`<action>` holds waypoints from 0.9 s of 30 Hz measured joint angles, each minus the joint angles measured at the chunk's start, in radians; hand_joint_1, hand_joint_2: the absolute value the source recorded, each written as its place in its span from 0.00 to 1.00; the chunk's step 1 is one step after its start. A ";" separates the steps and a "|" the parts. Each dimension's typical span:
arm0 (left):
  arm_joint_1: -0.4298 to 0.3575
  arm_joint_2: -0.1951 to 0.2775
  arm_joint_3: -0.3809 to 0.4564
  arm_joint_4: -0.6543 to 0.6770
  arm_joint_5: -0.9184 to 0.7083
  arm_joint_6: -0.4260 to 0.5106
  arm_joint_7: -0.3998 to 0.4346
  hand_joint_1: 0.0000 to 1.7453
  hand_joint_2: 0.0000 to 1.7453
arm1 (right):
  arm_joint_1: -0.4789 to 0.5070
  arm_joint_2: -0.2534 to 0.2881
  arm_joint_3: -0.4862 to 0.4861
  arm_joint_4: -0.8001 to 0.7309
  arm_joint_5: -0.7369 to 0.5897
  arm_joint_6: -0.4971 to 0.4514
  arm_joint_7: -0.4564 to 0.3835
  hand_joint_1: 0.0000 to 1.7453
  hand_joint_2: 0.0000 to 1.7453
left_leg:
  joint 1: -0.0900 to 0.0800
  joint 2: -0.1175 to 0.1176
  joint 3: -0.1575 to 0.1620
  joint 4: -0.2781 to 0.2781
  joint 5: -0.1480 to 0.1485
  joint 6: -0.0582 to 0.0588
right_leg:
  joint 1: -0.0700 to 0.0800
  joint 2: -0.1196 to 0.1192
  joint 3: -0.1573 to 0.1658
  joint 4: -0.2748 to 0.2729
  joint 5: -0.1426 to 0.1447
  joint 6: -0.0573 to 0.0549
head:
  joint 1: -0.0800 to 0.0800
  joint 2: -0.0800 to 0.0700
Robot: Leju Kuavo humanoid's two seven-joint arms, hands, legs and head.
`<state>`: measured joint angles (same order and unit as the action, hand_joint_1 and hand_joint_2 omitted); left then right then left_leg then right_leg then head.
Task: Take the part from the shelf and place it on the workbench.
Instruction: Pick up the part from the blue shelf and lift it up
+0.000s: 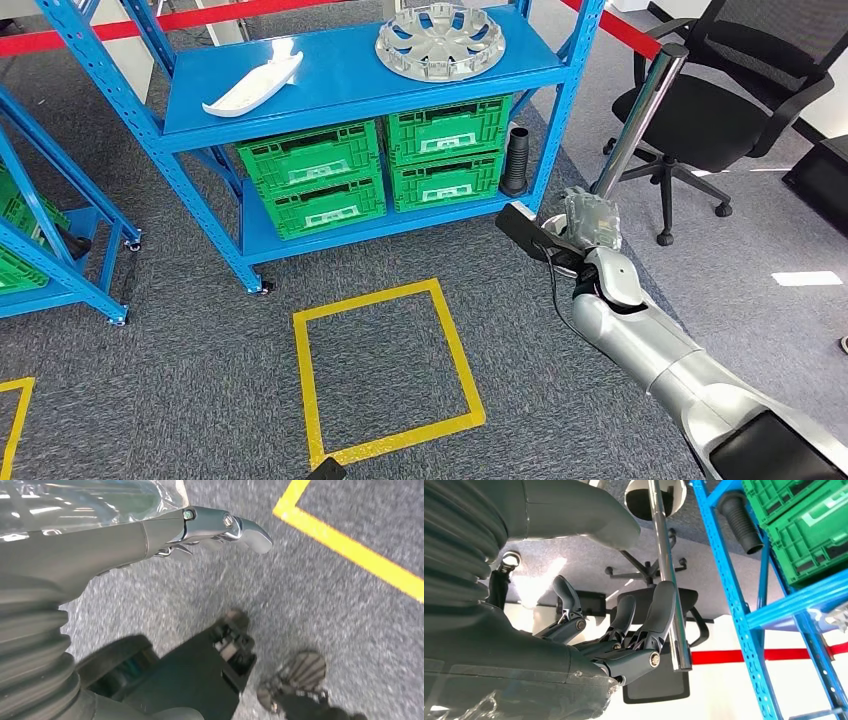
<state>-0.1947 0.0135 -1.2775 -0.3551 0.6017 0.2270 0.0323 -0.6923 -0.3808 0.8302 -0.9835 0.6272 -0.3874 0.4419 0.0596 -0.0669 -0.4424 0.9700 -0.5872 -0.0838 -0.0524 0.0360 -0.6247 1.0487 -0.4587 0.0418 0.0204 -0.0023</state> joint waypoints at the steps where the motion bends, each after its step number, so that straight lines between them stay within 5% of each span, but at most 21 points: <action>1: -0.001 0.000 -0.003 0.000 -0.006 0.006 0.000 0.00 1.00 | -0.001 0.000 -0.002 -0.007 0.002 0.002 0.002 1.00 1.00 | 0.000 0.000 0.000 0.000 0.000 0.000 | 0.000 0.000 0.000 0.000 0.000 0.000 | 0.000 0.000; 15: 0.000 0.001 -0.005 0.005 0.026 -0.059 -0.003 0.00 1.00 | 0.001 -0.001 -0.010 -0.044 0.026 0.021 0.018 1.00 1.00 | -0.002 0.000 -0.003 0.007 -0.002 0.005 | -0.005 0.000 0.000 -0.003 0.003 0.002 | 0.000 0.000; 18: 0.000 0.002 -0.005 0.006 0.026 -0.064 -0.003 0.00 1.00 | 0.003 -0.001 -0.010 -0.045 0.026 0.023 0.019 1.00 1.00 | -0.007 0.000 -0.008 0.014 -0.005 0.016 | -0.012 0.000 -0.001 -0.009 0.007 0.010 | -0.001 0.000; 22: -0.001 0.003 -0.004 0.006 0.019 -0.071 -0.005 0.00 1.00 | 0.005 -0.003 -0.013 -0.051 0.027 0.027 0.019 1.00 1.00 | -0.014 0.005 0.009 -0.025 0.012 0.054 | -0.016 -0.008 -0.006 0.003 0.040 0.033 | 0.002 0.000; 24: -0.002 0.003 -0.004 0.006 0.016 -0.072 -0.006 0.00 1.00 | 0.003 -0.004 -0.016 -0.054 0.029 0.029 0.018 1.00 1.00 | -0.012 0.007 0.028 -0.040 0.020 0.062 | -0.012 -0.020 -0.043 0.055 0.014 0.028 | 0.007 0.000; 27: 0.000 0.001 -0.003 0.007 0.015 -0.072 -0.006 0.00 1.00 | 0.006 -0.005 -0.018 -0.056 0.029 0.031 0.018 1.00 1.00 | -0.014 0.008 0.040 -0.039 0.013 0.064 | -0.004 -0.026 -0.141 0.202 -0.038 0.025 | 0.014 0.000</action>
<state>-0.1947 0.0150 -1.2807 -0.3483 0.6166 0.1545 0.0263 -0.6867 -0.3862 0.8123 -1.0391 0.6565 -0.3565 0.4603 0.0459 -0.0592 -0.4023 0.9306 -0.5743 -0.0194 -0.0565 0.0105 -0.7653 1.2510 -0.4967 0.0666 0.0341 -0.0023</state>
